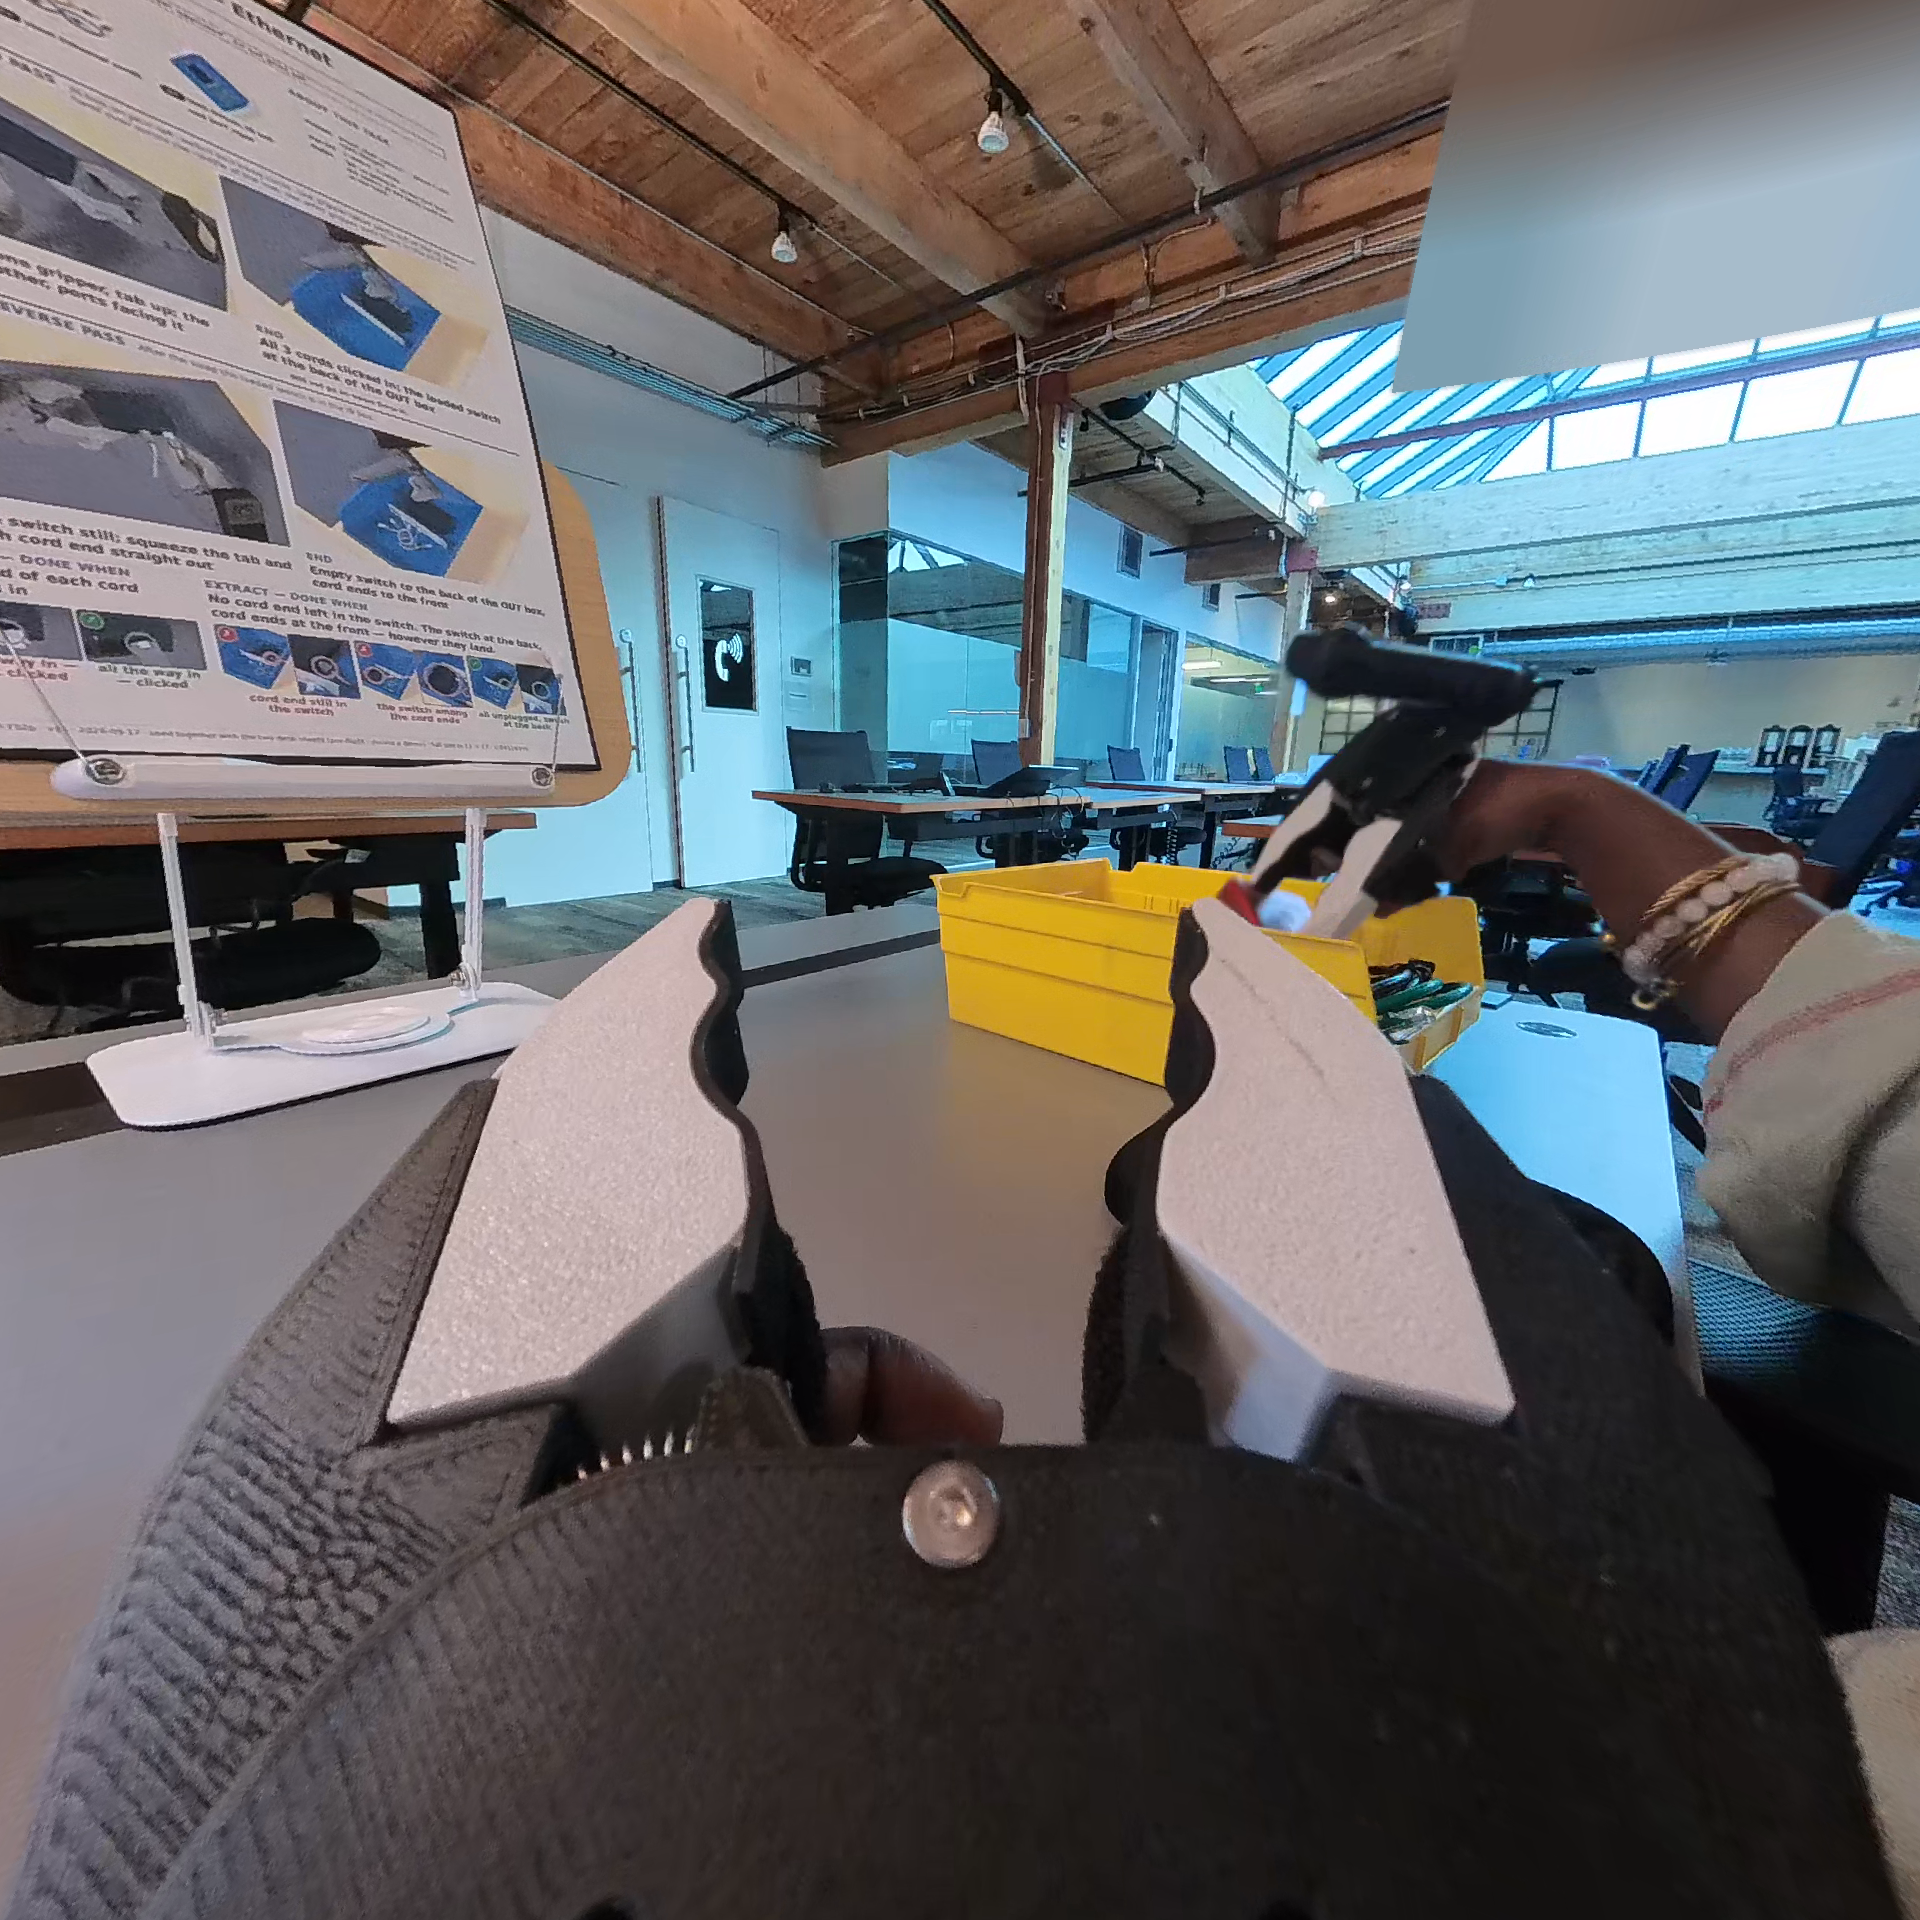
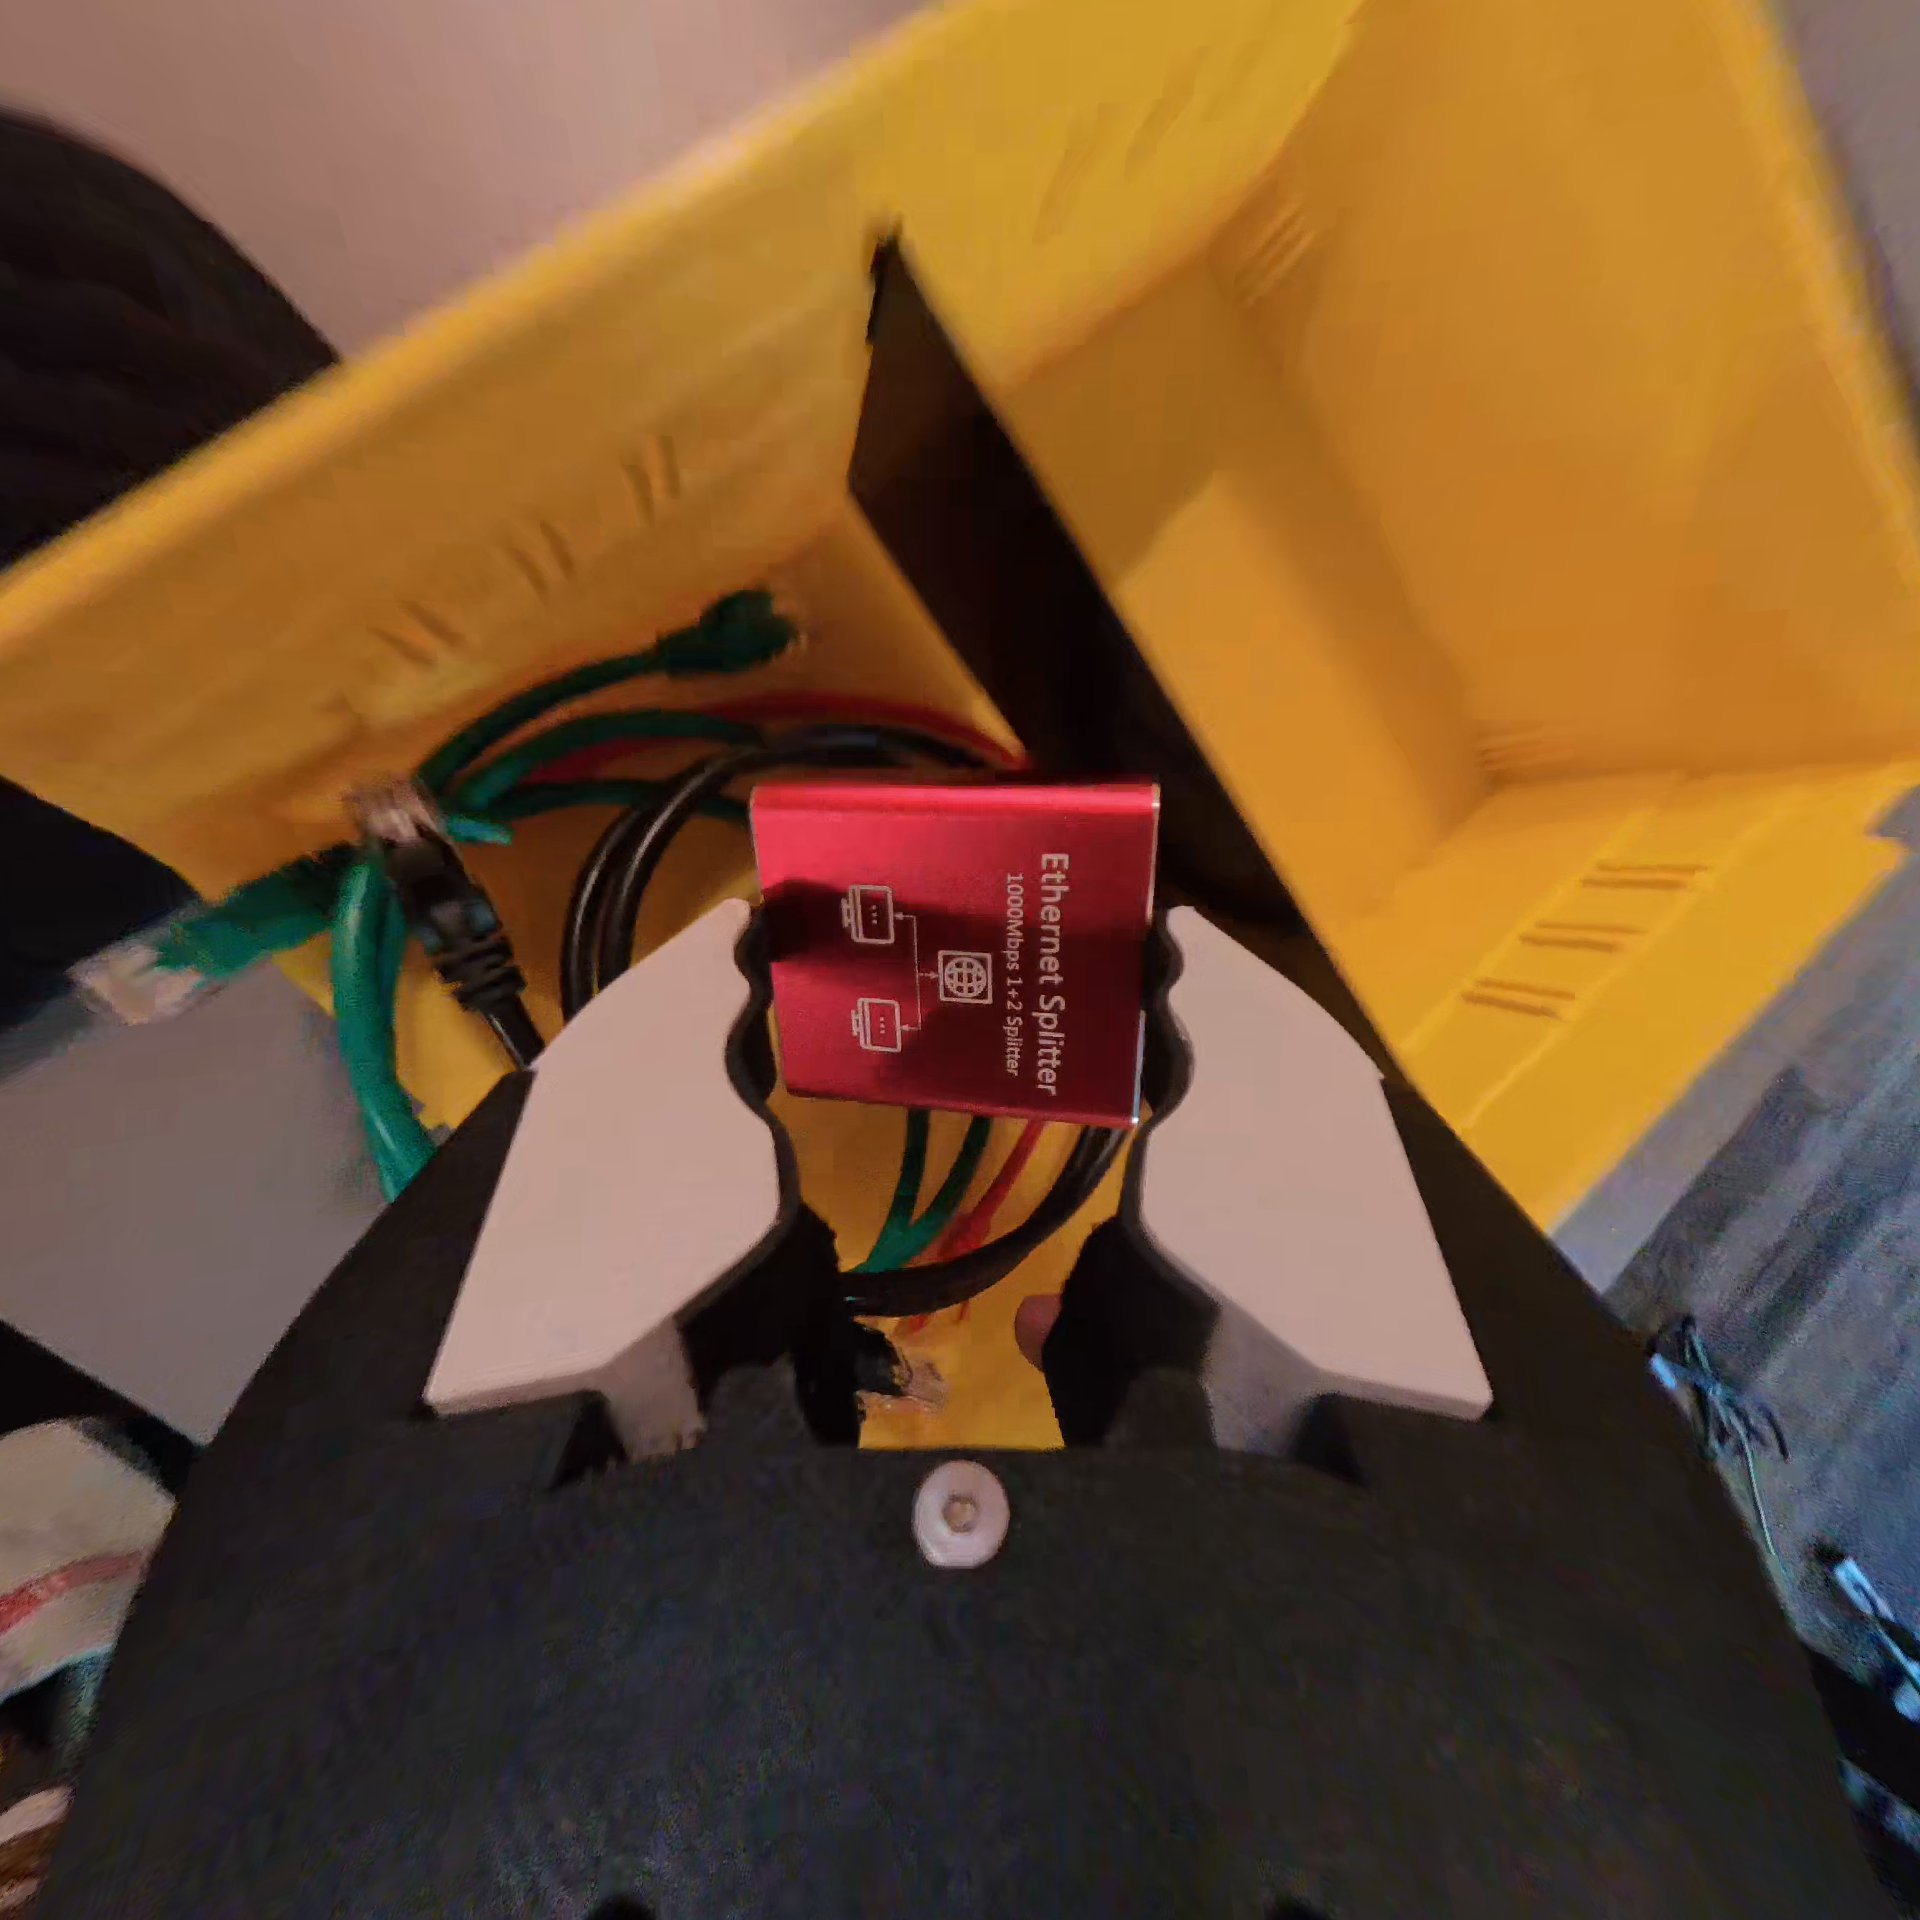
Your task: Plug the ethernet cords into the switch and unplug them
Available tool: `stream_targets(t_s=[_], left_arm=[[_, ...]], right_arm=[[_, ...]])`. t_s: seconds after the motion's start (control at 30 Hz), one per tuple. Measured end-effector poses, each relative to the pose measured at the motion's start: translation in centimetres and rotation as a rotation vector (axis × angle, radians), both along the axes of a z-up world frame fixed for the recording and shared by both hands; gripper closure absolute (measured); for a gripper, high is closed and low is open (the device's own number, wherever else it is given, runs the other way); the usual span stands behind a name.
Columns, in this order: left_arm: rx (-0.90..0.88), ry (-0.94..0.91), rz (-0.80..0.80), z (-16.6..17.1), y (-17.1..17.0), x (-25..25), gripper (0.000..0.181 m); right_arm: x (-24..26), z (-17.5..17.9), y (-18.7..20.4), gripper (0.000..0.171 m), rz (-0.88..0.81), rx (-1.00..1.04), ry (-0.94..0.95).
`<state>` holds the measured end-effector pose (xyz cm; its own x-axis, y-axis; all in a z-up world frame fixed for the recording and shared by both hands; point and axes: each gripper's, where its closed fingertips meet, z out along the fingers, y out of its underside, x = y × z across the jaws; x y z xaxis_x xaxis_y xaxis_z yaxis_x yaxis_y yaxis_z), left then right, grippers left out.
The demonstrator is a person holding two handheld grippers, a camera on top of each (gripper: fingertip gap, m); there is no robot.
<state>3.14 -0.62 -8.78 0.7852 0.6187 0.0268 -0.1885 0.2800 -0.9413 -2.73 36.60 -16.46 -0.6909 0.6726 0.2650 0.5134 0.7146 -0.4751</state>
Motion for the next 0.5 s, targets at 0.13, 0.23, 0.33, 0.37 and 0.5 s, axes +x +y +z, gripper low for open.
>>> stream_targets(t_s=[0.13,0.23,0.33,0.37,0.5], left_arm=[[-0.003,0.001,0.002,0.0,0.0,0.0,0.102],[-0.006,0.003,0.002,0.0,0.1,0.0,0.102],[-0.006,0.005,0.003,0.0,0.1,0.1,0.102],[-0.007,0.004,0.003,0.0,0.1,0.1,0.102],[-0.004,0.002,0.0,0.0,0.1,0.0,0.102]], right_arm=[[-2.4,5.2,0.1,0.101,-0.084,-0.089,0.22],[-4.9,7.2,0.7,0.101,-0.196,-0.154,0.263],[-7.7,7.0,1.5,0.101,-0.328,-0.206,0.212],[-8.7,6.6,1.8,0.101,-0.369,-0.218,0.19],[-11.6,3.4,2.1,0.101,-0.457,-0.251,0.044]])
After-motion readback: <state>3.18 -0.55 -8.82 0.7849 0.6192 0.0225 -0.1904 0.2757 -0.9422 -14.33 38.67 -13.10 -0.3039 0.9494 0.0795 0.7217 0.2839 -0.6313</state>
